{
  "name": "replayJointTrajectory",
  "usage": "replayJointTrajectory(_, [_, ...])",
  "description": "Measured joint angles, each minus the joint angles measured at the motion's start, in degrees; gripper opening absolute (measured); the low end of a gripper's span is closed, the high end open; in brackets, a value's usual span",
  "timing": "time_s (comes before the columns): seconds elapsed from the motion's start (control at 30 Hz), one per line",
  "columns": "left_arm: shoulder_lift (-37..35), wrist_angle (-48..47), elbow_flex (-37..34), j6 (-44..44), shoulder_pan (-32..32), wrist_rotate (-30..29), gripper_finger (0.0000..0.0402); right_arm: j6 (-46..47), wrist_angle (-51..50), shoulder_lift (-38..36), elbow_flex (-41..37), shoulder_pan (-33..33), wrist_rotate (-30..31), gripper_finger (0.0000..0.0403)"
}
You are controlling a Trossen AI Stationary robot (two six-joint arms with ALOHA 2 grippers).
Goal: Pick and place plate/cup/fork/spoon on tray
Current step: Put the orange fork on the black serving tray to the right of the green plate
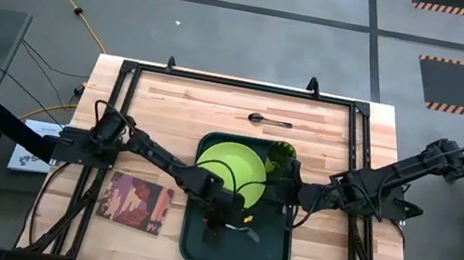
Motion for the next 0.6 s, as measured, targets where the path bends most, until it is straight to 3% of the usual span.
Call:
replayJointTrajectory(0.2, [0.01,0.17,-1.66,-4.99,-2.10,-3.11,0.0000,0.55,-0.19,0.00,0.00,0.00,0.17,0.0197])
replayJointTrajectory(0.6, [0.00,0.62,-1.66,-4.66,-1.68,-3.38,0.0018,0.59,-0.08,0.15,0.00,0.00,2.54,0.0197])
